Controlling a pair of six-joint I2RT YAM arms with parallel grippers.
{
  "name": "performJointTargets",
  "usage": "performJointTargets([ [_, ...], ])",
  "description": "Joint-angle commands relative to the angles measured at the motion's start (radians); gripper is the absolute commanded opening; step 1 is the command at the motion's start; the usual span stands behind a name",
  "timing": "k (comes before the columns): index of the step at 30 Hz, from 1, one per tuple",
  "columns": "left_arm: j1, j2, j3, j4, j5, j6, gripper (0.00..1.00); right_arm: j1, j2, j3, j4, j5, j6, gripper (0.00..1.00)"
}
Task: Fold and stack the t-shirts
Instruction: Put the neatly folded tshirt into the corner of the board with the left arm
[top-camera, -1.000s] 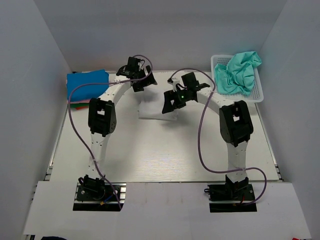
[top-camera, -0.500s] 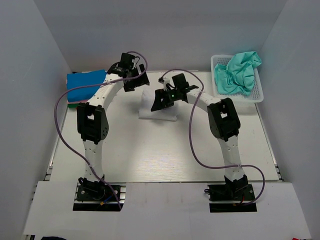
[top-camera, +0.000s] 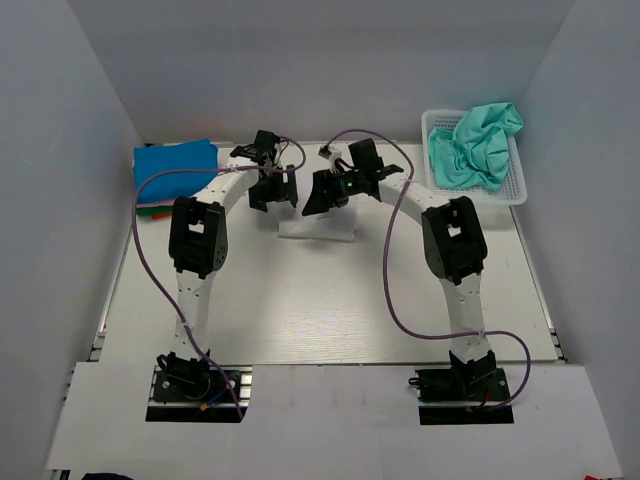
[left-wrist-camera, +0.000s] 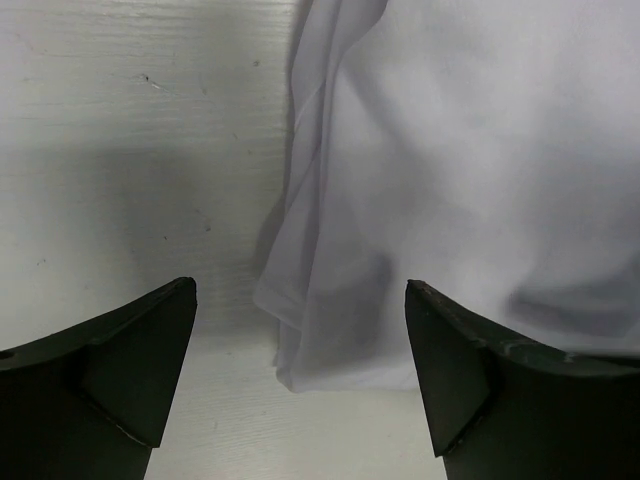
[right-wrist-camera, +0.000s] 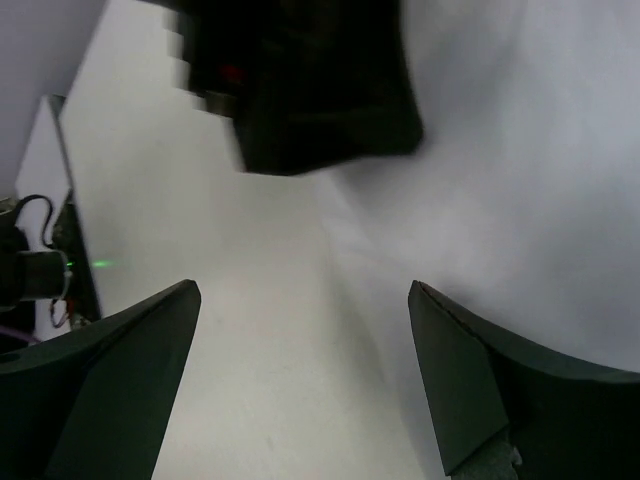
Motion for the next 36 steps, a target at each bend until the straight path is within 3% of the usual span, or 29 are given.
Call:
performJointTargets([
  [1,-0.006,-0.021,-0.016,0.02,-0.007,0.046,0.94,-0.011,-0.16,0.024,0.079,-0.118,0.013,0.9],
  [2,-0.006,-0.008,-0.006,0.02,0.005,0.059,0.89,-0.011,-0.176,0.01,0.099,-0.148,0.027,0.9],
  [7,-0.006,0.027,-0.021,0.007,0.028,0.05,0.82,-0.039,-0.299,-0.111,0.283,-0.142,0.129,0.9],
  [14,-0.024,0.093,-0.021,0.038,0.065,0.05,0.77,-0.085,-0.389,-0.219,0.303,-0.083,0.13,0.9],
  [21,-0.034,0.181,0.097,0.027,0.065,0.06,0.6,-0.125,-0.457,-0.329,0.302,-0.044,0.126,0.9],
  [24,-0.034,0.207,0.125,0.018,0.054,0.07,0.39,-0.14,-0.481,-0.365,0.292,-0.021,0.113,0.9],
  [26,-0.034,0.207,0.146,0.018,0.033,0.079,0.04,-0.156,-0.501,-0.381,0.288,-0.004,0.103,0.9],
  [27,-0.034,0.207,0.146,0.008,0.015,0.08,0.0,-0.159,-0.51,-0.399,0.285,0.0,0.097,0.9],
  [31,-0.025,0.161,0.177,0.017,-0.062,0.154,0.0,-0.177,-0.547,-0.424,0.259,0.046,0.074,0.9],
  [36,-0.003,-0.009,0.127,0.075,-0.264,0.248,0.0,-0.191,-0.563,-0.441,0.208,0.088,0.042,0.9],
])
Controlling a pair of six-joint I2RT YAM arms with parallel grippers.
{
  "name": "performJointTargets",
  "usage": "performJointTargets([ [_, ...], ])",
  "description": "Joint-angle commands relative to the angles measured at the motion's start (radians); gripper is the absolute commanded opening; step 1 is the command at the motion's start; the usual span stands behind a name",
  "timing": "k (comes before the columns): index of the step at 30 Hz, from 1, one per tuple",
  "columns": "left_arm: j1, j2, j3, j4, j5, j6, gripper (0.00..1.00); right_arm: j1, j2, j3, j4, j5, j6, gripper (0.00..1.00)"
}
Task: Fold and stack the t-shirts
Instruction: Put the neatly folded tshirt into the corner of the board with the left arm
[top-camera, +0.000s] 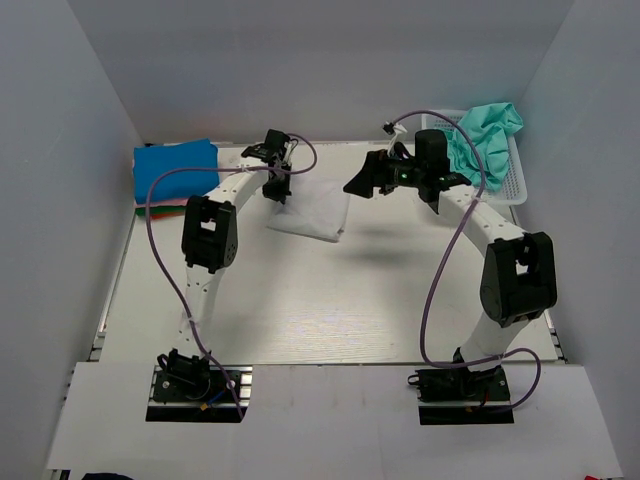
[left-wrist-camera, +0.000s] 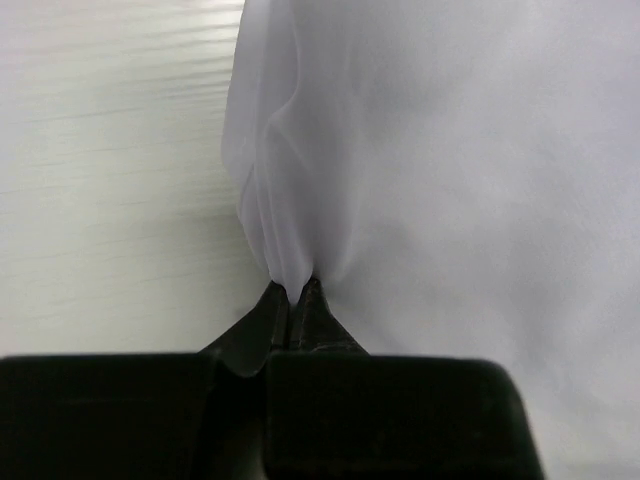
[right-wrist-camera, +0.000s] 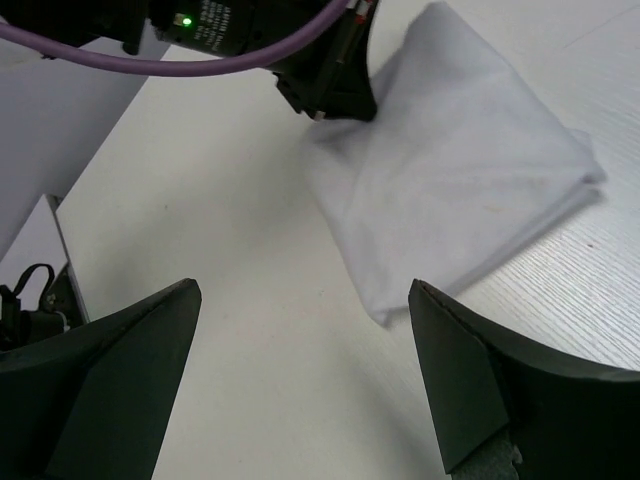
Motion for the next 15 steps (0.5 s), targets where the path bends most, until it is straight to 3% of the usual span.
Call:
performJointTargets([
  [1,0.026,-0.177,-0.051,0.054,-0.212,0.114,0.0,-0.011,-0.039,-0.024,-0.032,0.047,-0.04,0.9],
  [7,0.046,-0.289,-0.096,0.099,-0.403,0.274,0.0,-0.013,-0.053,-0.028,-0.033,0.087,-0.058,0.9],
  [15,0.158,-0.301,0.035,0.09,-0.463,0.361,0.0,-0.014,-0.051,-0.012,-0.029,0.084,-0.05,0.9],
])
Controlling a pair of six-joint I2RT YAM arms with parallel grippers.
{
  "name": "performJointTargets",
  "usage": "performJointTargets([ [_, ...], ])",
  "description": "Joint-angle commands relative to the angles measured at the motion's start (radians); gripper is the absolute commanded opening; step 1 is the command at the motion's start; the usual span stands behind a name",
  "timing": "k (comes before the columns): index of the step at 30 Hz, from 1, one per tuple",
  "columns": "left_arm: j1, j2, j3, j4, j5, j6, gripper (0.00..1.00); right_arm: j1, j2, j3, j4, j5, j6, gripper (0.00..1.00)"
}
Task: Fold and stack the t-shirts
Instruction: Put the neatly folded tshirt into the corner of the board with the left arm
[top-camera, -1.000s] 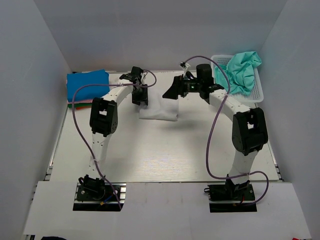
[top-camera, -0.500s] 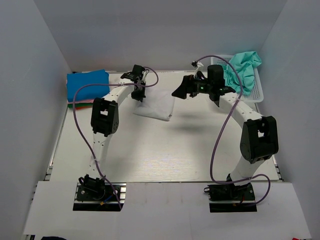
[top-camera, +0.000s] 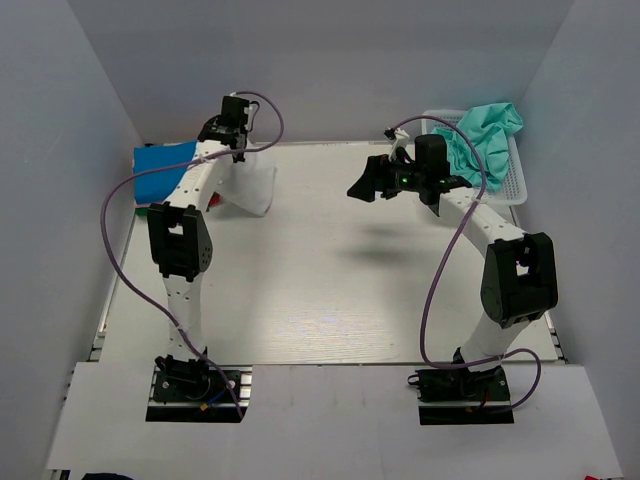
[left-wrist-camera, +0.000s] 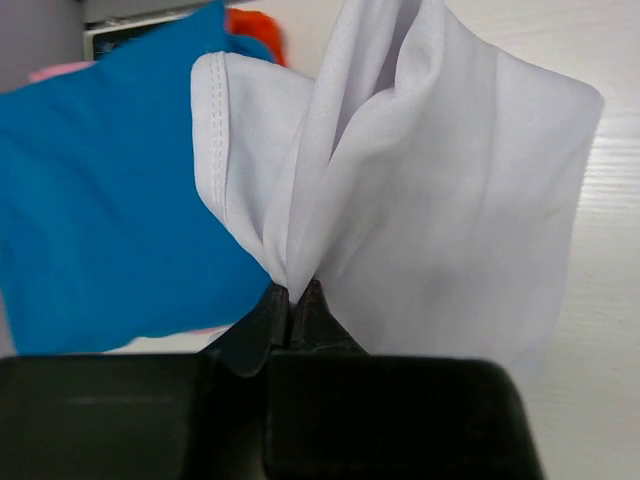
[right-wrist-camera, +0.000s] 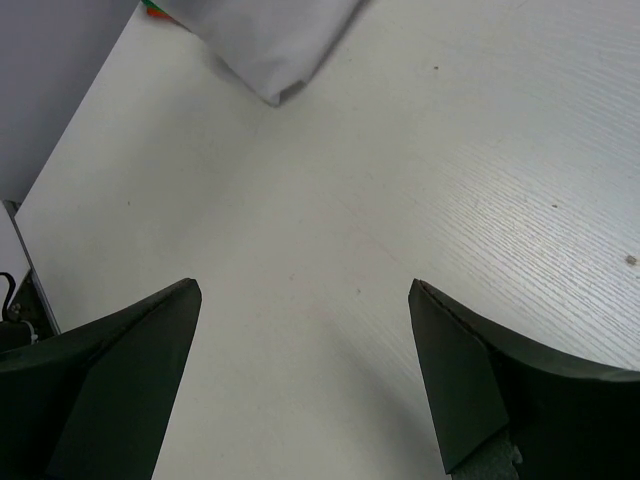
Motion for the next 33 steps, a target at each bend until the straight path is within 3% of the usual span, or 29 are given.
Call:
performJointTargets([
  [1,0.047,-0.066,0.072,0.016,-0.073,0.072,0.0,0.0,-0.042,0.02,0.014,0.004,-0.015,0.9],
  [5,0.097,-0.078,0.097,0.048,-0.101,0.108,0.0,0.0,-0.038,0.029,0.011,-0.002,-0.015,0.9],
  [13,0.145,-0.12,0.181,0.031,0.008,0.128,0.0,-0.001,-0.004,0.054,0.023,-0.033,0.004,0.9],
  [23,0.223,-0.164,0.219,0.02,0.017,0.118,0.0,0.005,0.047,0.12,0.028,-0.073,0.041,0.9],
  [33,0.298,-0.164,0.103,0.03,0.017,0.069,0.0,0.005,0.116,0.201,0.006,-0.107,0.062,0.9],
])
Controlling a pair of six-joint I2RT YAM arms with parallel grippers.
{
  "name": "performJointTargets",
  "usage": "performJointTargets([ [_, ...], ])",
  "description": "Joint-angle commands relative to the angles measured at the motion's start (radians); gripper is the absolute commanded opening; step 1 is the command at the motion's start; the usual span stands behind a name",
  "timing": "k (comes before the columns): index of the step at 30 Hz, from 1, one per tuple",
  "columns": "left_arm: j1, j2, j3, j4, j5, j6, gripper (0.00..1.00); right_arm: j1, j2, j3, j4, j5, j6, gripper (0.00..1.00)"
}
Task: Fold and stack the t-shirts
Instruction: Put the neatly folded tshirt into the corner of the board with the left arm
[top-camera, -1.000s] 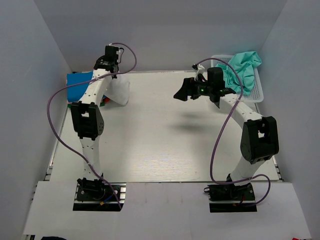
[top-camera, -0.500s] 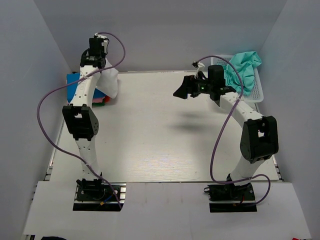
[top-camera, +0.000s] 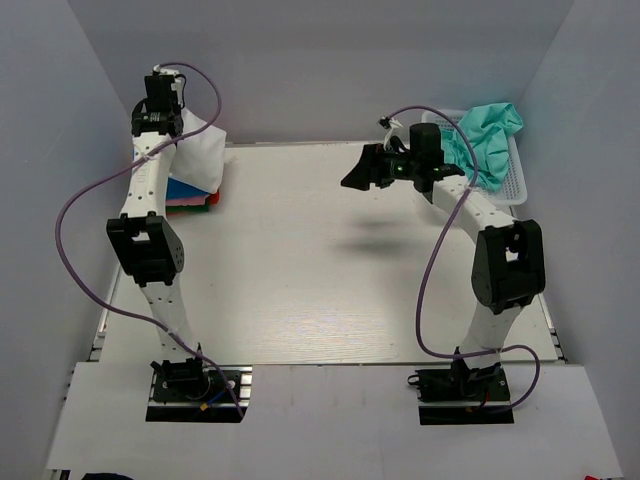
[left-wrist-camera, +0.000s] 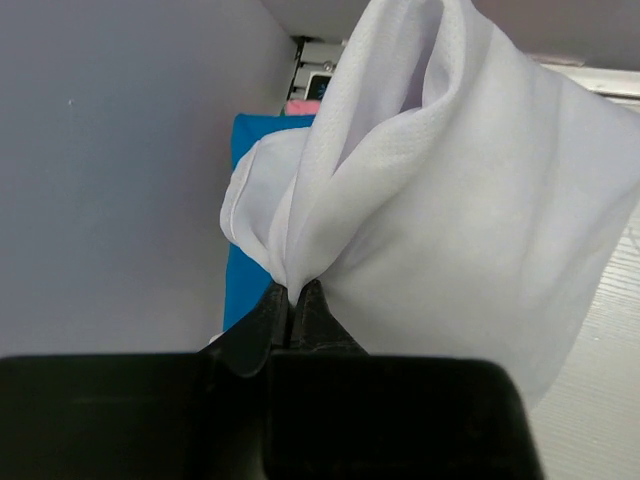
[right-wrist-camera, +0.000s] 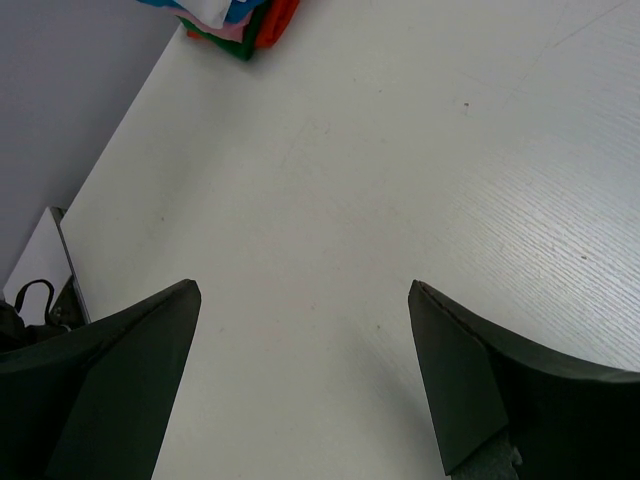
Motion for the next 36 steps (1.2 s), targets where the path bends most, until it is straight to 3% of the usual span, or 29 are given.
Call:
performJointTargets([
  [1,0.04,-0.054,-0.019,0.026,-0.016,-0.025,0.0,0.005,0.013,0.063,0.013,-0.03,0.011,0.9],
  [12,0.146,0.061,0.008,0.043,-0.056,-0.068,0.0,0.002,0.06,0.132,-0.051,-0.013,-0.003,0.9],
  [13,0.146,0.071,0.024,0.029,-0.037,-0.068,0.22,0.004,0.06,0.135,-0.051,-0.01,-0.002,0.9],
  [14,0.156,0.082,0.034,0.029,-0.017,-0.068,0.51,0.004,0.062,0.138,-0.066,-0.008,-0.009,0.9],
  [15,0.157,0.097,0.047,0.019,-0.006,-0.068,0.87,0.005,0.062,0.15,-0.074,0.002,-0.018,0.9],
  [16,0.157,0.098,0.047,0.006,-0.006,-0.068,1.0,0.002,0.067,0.158,-0.082,0.015,-0.025,0.9],
  [23,0.157,0.098,0.099,-0.067,-0.082,-0.132,1.0,0.004,0.05,0.152,-0.099,0.018,-0.037,0.9],
  [28,0.144,0.019,0.064,-0.145,0.028,-0.206,1.0,0.005,0.019,0.134,-0.085,0.016,-0.041,0.9],
  [33,0.126,-0.192,-0.124,-0.089,0.369,-0.348,1.0,0.001,-0.019,0.112,-0.111,0.117,-0.012,0.9],
  [36,0.101,-0.347,-0.437,0.13,0.635,-0.454,1.0,0.002,-0.076,0.036,-0.112,0.257,0.012,0.9],
])
